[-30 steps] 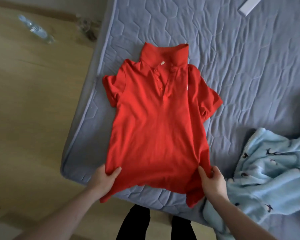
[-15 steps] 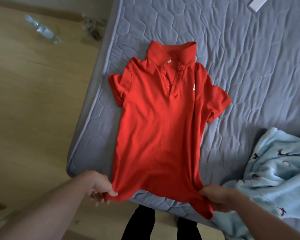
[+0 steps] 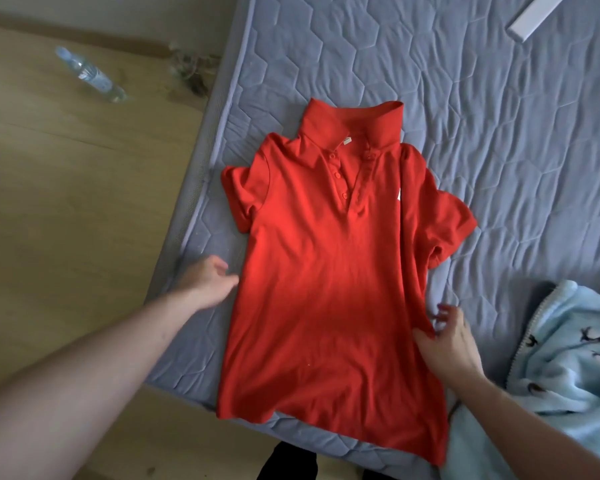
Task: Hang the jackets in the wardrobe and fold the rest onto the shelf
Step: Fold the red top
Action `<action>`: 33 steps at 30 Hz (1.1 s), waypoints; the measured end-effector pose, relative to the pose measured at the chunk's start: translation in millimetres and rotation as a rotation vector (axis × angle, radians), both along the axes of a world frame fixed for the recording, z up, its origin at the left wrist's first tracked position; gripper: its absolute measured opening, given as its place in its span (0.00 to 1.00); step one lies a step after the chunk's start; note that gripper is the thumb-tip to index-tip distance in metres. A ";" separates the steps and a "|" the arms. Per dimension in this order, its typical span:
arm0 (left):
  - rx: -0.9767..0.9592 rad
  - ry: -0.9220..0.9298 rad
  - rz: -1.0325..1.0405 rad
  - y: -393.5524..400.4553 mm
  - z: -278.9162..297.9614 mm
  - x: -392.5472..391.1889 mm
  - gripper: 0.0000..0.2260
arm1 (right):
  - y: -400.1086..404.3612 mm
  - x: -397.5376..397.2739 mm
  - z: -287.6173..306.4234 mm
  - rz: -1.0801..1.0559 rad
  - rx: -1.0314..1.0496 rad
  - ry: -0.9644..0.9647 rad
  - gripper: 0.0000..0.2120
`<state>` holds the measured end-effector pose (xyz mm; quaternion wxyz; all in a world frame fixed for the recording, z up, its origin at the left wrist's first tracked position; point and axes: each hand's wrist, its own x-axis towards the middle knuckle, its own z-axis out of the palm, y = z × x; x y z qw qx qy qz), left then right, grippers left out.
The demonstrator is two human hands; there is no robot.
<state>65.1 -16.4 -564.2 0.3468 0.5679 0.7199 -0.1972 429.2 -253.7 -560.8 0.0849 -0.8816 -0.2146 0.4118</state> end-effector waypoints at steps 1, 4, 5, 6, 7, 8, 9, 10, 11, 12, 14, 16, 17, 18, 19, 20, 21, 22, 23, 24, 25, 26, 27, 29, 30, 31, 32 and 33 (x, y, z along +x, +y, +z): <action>0.051 -0.061 0.116 17.2 -2.7 11.3 0.18 | 18.1 5.1 -3.9 -0.084 0.049 0.014 0.34; 0.122 -0.249 0.456 62.0 -10.5 42.5 0.27 | 71.9 25.1 -17.3 -0.363 0.134 0.046 0.43; 0.129 -0.299 0.525 74.1 -12.8 50.9 0.29 | 87.9 32.2 -22.2 -0.451 0.160 0.065 0.44; 0.134 -0.346 0.580 84.7 -16.1 58.2 0.30 | 101.9 38.3 -26.1 -0.521 0.179 0.082 0.44; 0.139 -0.387 0.634 93.6 -19.1 64.9 0.30 | 113.5 43.6 -29.9 -0.576 0.193 0.097 0.41; 0.144 -0.415 0.688 100.7 -21.5 70.7 0.29 | 122.5 48.3 -32.5 -0.612 0.211 0.122 0.36; 0.149 -0.422 0.727 105.9 -22.6 75.2 0.27 | 128.8 52.7 -35.0 -0.625 0.233 0.149 0.28; 0.150 -0.412 0.742 110.4 -23.8 76.9 0.25 | 133.2 56.7 -36.8 -0.625 0.257 0.156 0.21; 0.148 -0.396 0.728 113.2 -25.0 77.5 0.24 | 135.6 61.2 -38.7 -0.631 0.279 0.133 0.14; 0.139 -0.388 0.706 115.1 -25.6 77.6 0.24 | 136.2 65.6 -39.6 -0.648 0.311 0.088 0.11; 0.173 -0.385 0.656 117.3 -21.8 76.2 0.24 | 132.2 78.2 -39.3 -0.708 0.366 -0.065 0.12; 0.303 -0.382 0.618 118.7 -10.0 74.8 0.17 | 124.7 90.5 -33.8 -0.723 0.350 -0.133 0.12; 0.377 -0.375 0.601 118.8 -0.7 75.4 0.12 | 120.5 95.6 -31.7 -0.711 0.326 -0.109 0.13; 0.433 -0.365 0.555 118.0 8.6 77.8 0.09 | 116.2 99.9 -29.8 -0.692 0.306 -0.064 0.14; 0.472 -0.348 0.468 116.1 17.7 81.0 0.08 | 111.7 103.3 -28.6 -0.665 0.295 -0.021 0.15; 0.500 -0.335 0.363 113.8 25.0 85.2 0.07 | 108.1 104.8 -27.3 -0.630 0.285 0.011 0.17; 0.525 -0.337 0.270 109.7 33.1 92.1 0.08 | 104.7 105.0 -25.5 -0.597 0.271 0.033 0.20; 0.544 -0.356 0.204 104.4 41.6 101.0 0.10 | 101.4 103.7 -23.1 -0.574 0.264 0.046 0.23; 0.560 -0.386 0.164 97.9 51.2 112.5 0.13 | 98.1 102.2 -20.6 -0.558 0.262 0.048 0.25; 0.574 -0.414 0.138 90.4 61.2 125.0 0.15 | 95.2 99.8 -16.9 -0.543 0.260 0.039 0.27; 0.581 -0.437 0.114 82.2 71.5 138.9 0.17 | 92.4 97.2 -12.5 -0.527 0.260 0.024 0.28; 0.579 -0.461 0.089 74.1 80.1 153.8 0.17 | 89.5 95.1 -8.2 -0.510 0.267 0.011 0.28; 0.559 -0.487 0.068 65.3 87.5 170.1 0.17 | 86.5 92.7 -3.5 -0.493 0.284 0.002 0.26; 0.493 -0.532 0.036 47.7 99.0 206.5 0.18 | 79.6 90.0 5.1 -0.458 0.331 -0.022 0.24; 0.467 -0.546 0.020 38.6 104.1 226.2 0.19 | 76.2 90.2 8.1 -0.447 0.347 -0.029 0.26; 0.444 -0.553 0.000 29.7 108.4 245.8 0.19 | 72.7 91.2 10.6 -0.444 0.350 -0.028 0.29; 0.416 -0.556 -0.021 21.1 111.9 265.2 0.18 | 69.4 92.6 12.8 -0.444 0.343 -0.020 0.32; 0.383 -0.555 -0.045 12.9 114.2 284.3 0.17 | 65.9 94.3 14.3 -0.443 0.332 -0.010 0.34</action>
